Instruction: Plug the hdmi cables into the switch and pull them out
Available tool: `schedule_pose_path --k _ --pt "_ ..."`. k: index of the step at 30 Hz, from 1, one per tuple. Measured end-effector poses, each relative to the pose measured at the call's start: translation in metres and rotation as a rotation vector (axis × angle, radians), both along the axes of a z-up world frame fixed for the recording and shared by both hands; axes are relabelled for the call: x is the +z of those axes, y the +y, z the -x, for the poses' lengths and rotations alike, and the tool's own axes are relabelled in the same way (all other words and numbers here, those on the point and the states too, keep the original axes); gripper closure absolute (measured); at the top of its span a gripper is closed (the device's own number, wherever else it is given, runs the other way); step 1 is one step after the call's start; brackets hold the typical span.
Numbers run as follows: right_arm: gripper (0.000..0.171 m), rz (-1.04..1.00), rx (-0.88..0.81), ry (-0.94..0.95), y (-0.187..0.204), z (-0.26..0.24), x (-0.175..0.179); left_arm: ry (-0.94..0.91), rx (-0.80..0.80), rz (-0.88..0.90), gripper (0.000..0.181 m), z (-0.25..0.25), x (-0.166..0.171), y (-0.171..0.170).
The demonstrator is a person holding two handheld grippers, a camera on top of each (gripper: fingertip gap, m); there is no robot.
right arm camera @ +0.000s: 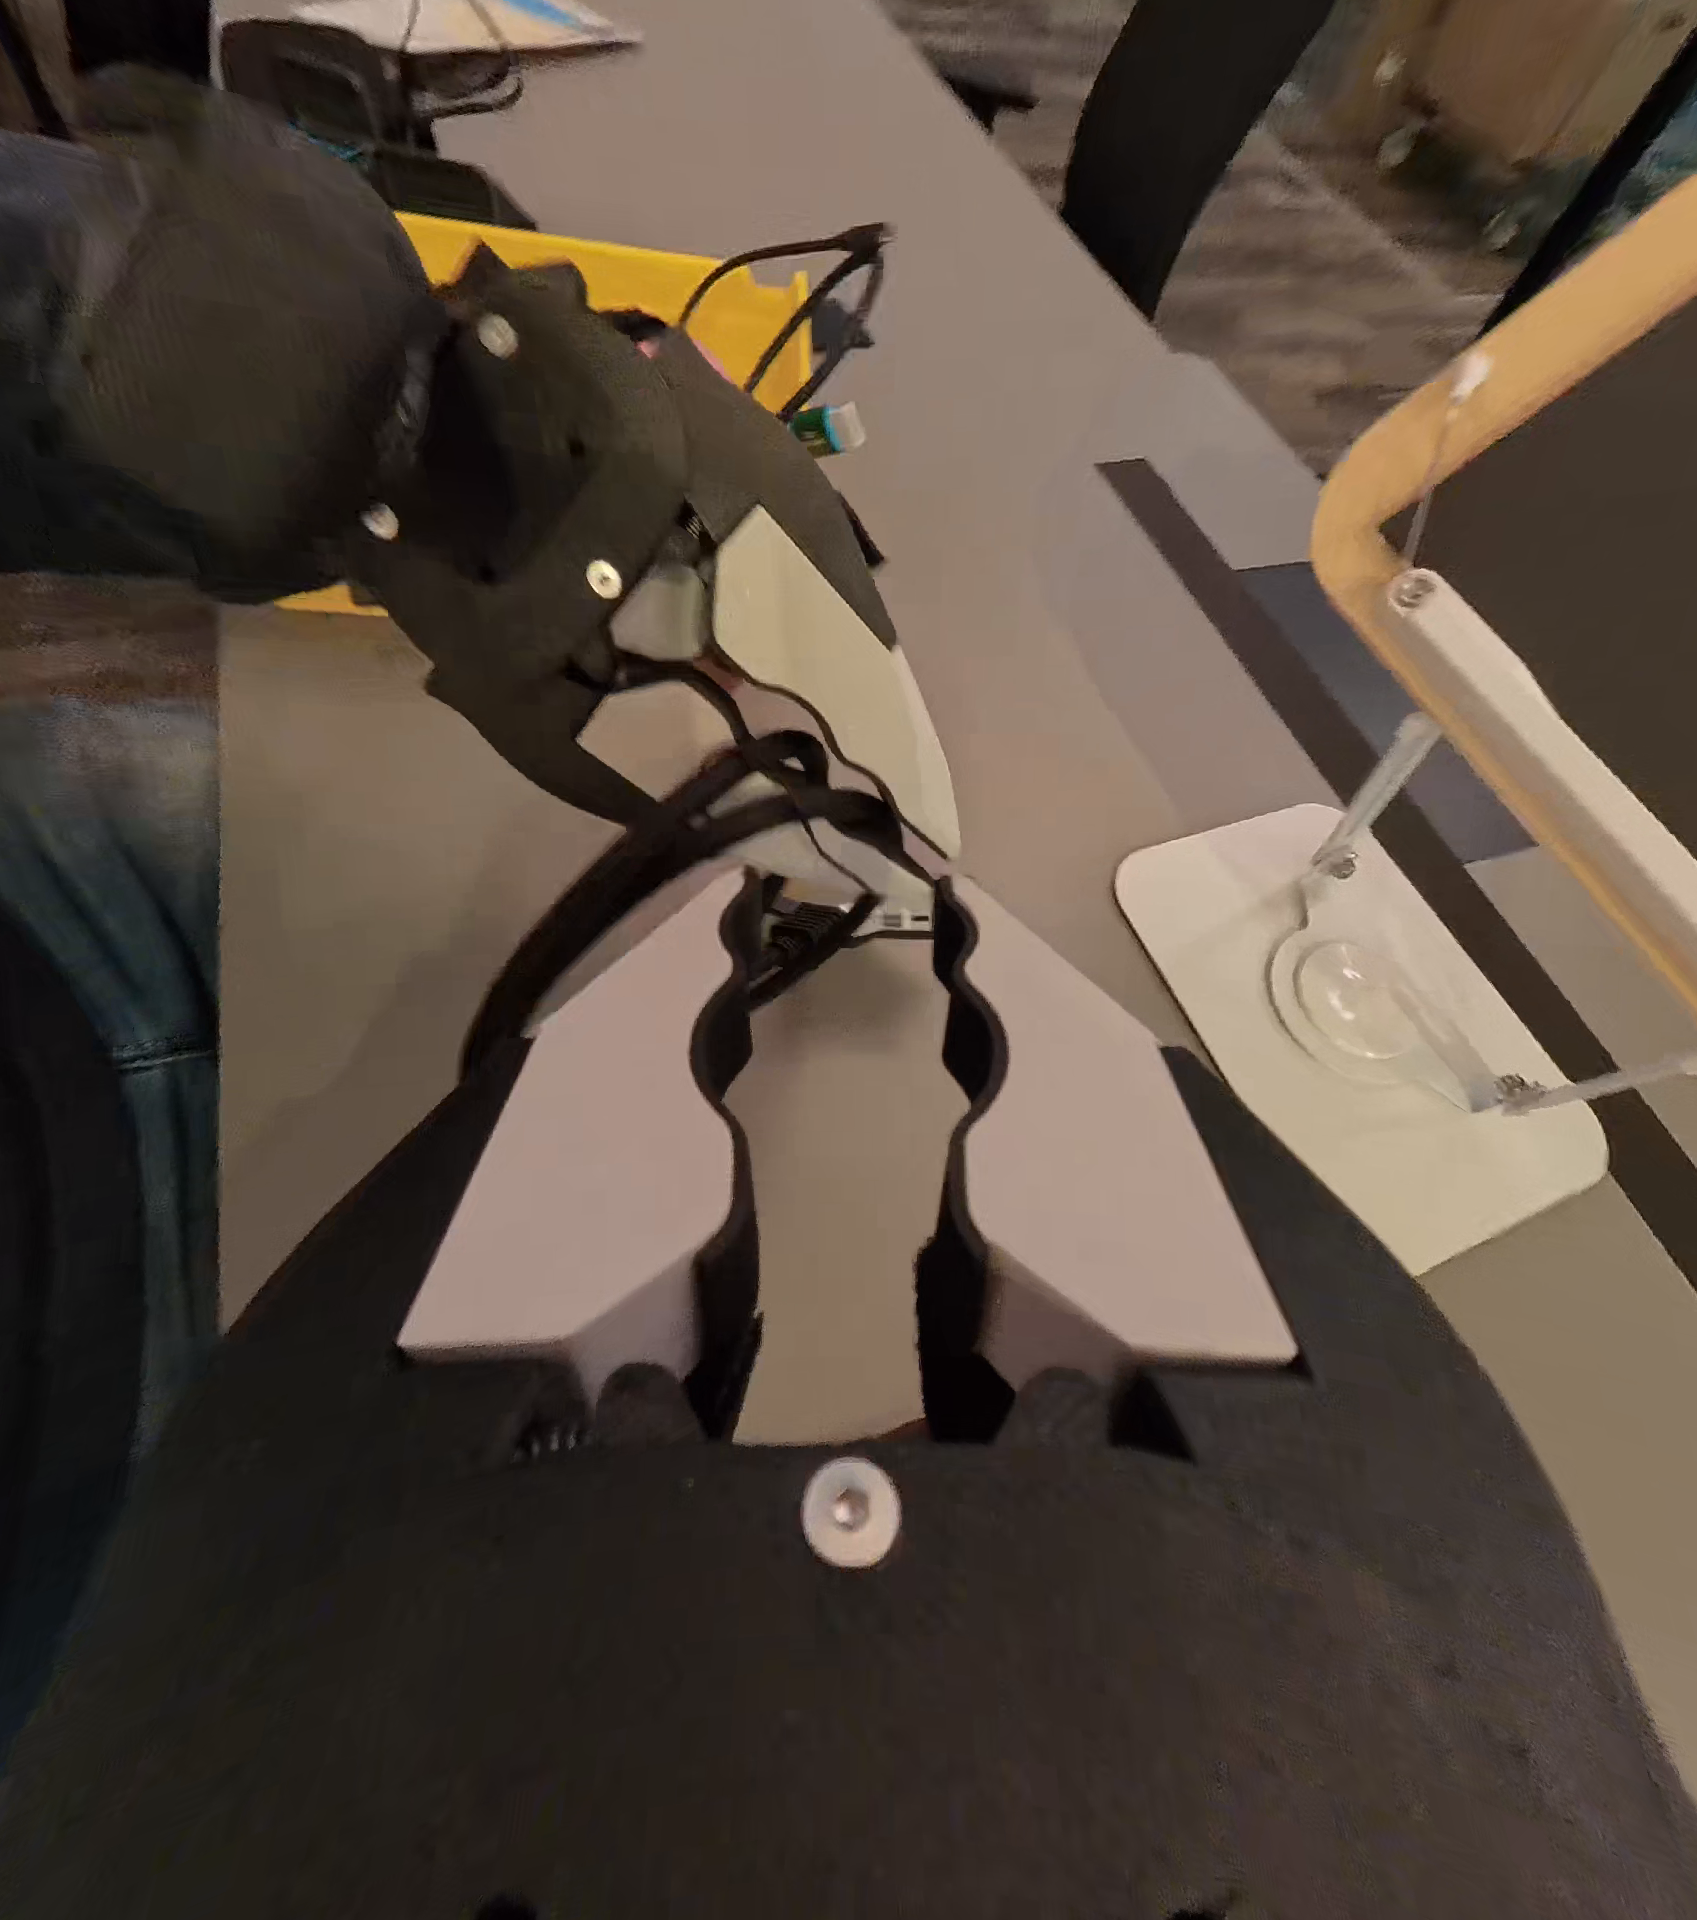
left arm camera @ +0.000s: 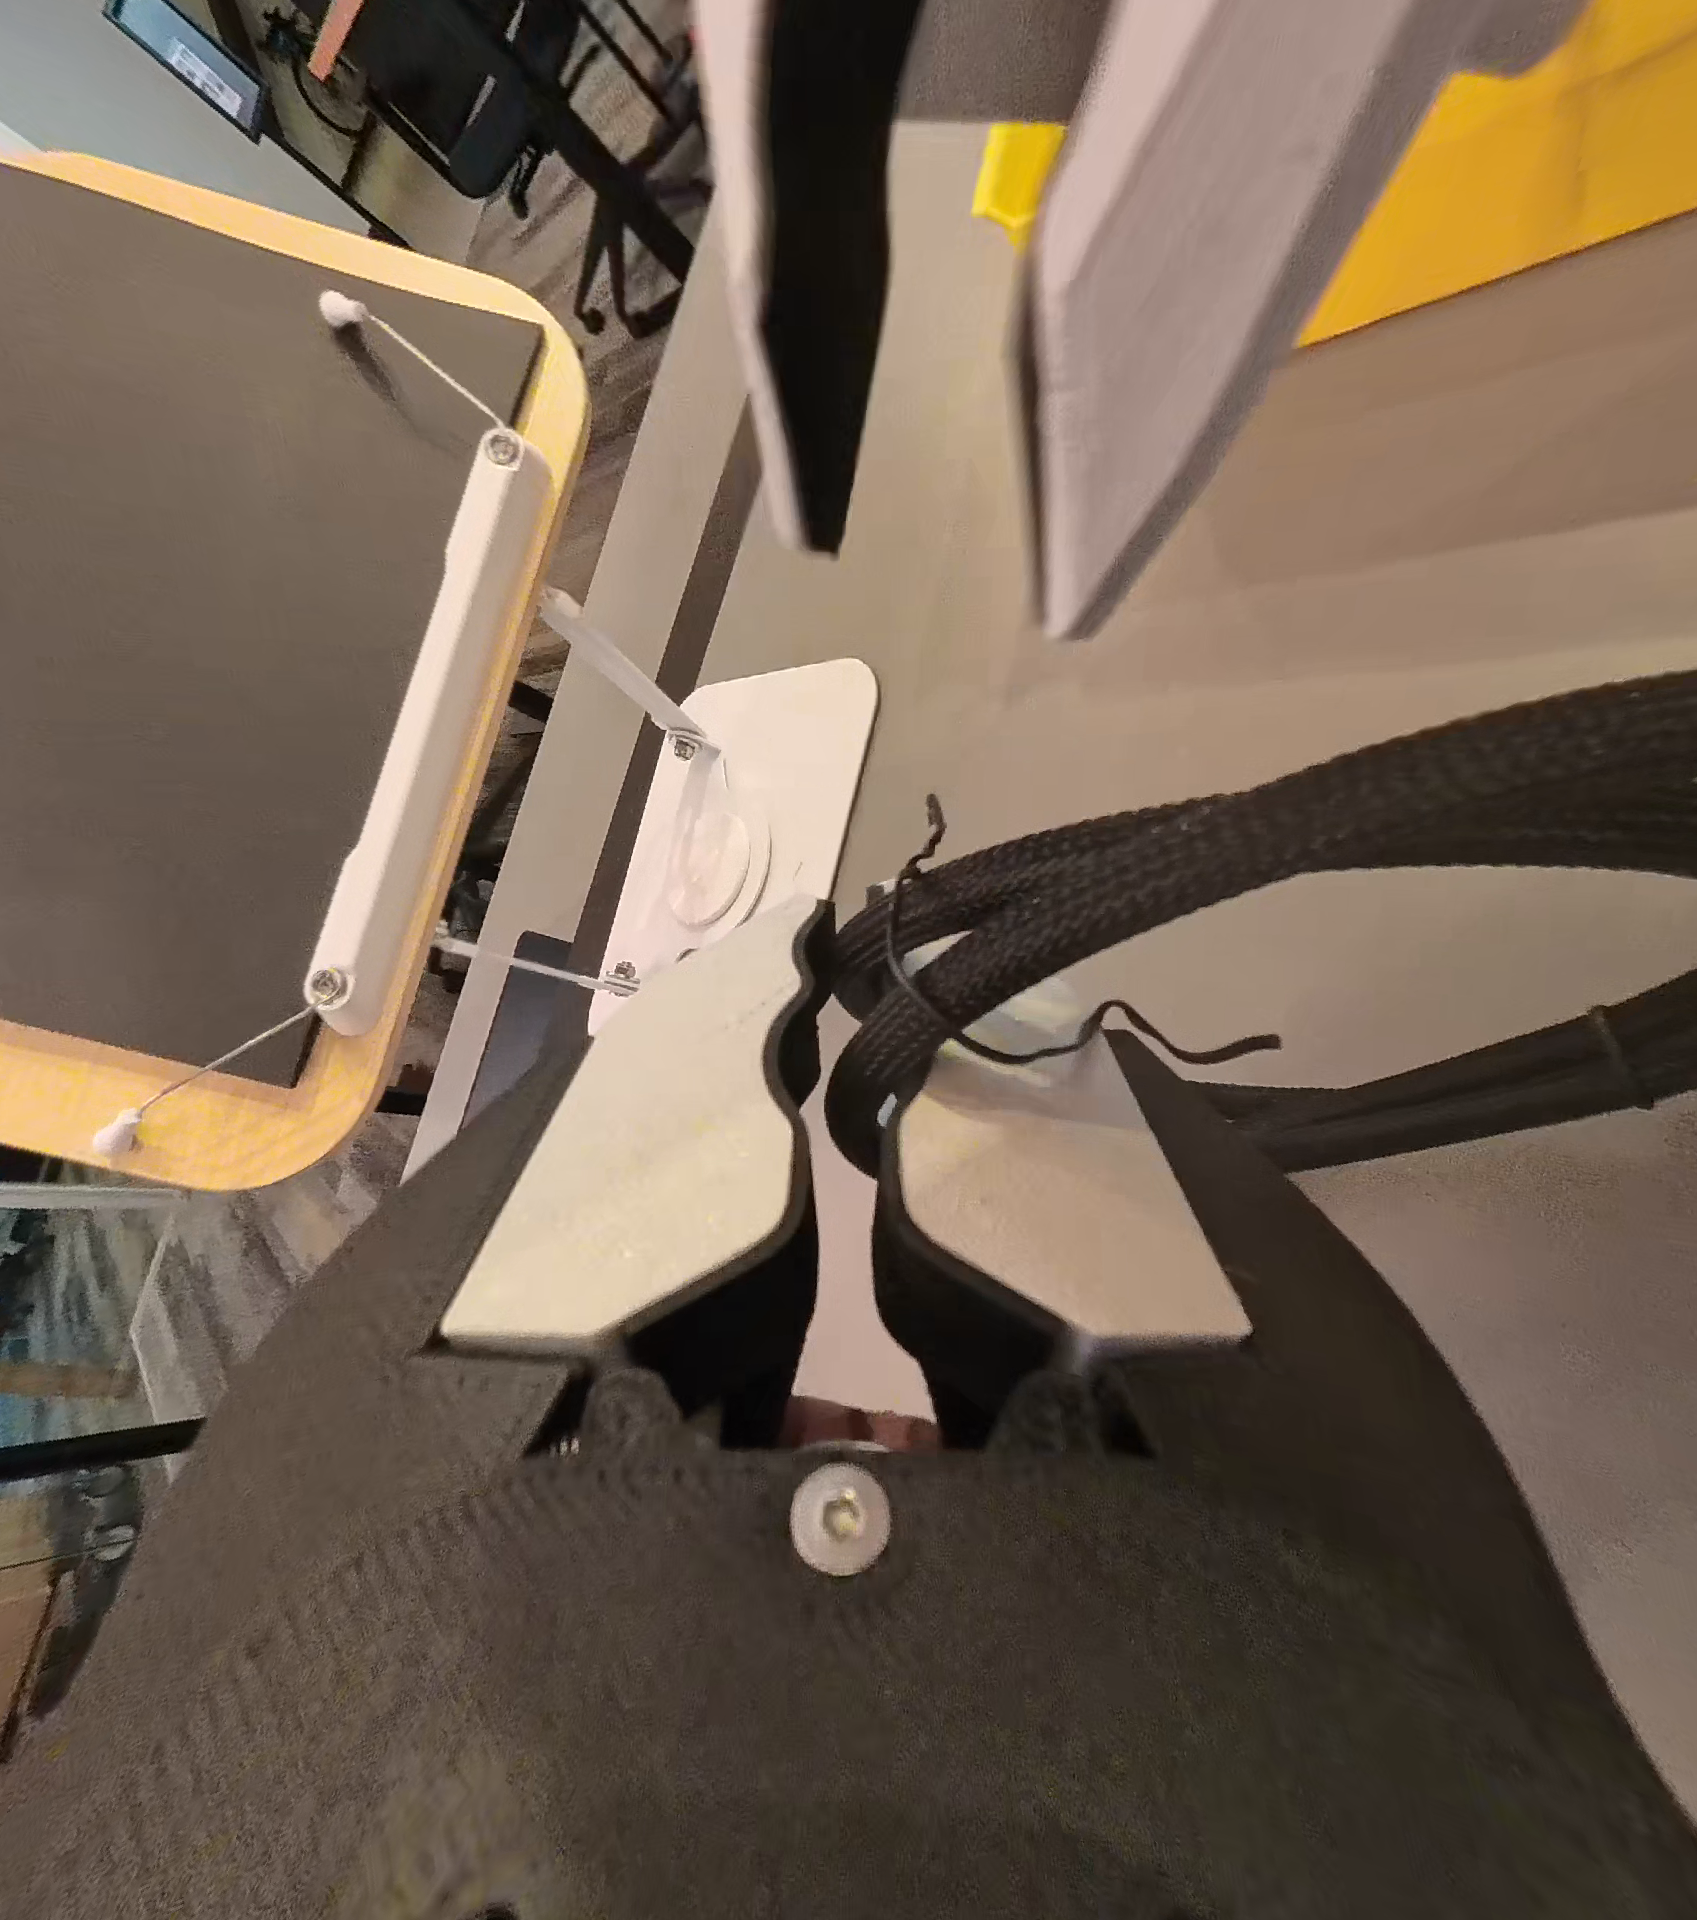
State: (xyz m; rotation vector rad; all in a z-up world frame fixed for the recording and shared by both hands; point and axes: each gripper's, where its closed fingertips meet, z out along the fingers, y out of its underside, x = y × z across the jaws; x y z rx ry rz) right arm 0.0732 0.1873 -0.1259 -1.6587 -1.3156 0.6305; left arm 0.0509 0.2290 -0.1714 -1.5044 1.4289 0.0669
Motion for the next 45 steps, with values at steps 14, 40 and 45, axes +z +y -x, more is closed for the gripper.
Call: schedule_pose_path --k 14,40,45 --pt "0.089 -0.209 -0.014 0.24 -0.005 0.018 -0.024 0.005 0.007 0.032 0.177 -0.008 0.01 0.001" --pt "0.115 -0.181 -0.029 0.448 -0.008 0.016 -0.012 -0.024 0.016 0.025 0.176 -0.019 0.021 0.001" --pt "0.077 -0.094 -0.04 0.514 -0.002 0.017 -0.018 -0.019 0.014 -0.01 0.177 -0.022 0.023 0.002"
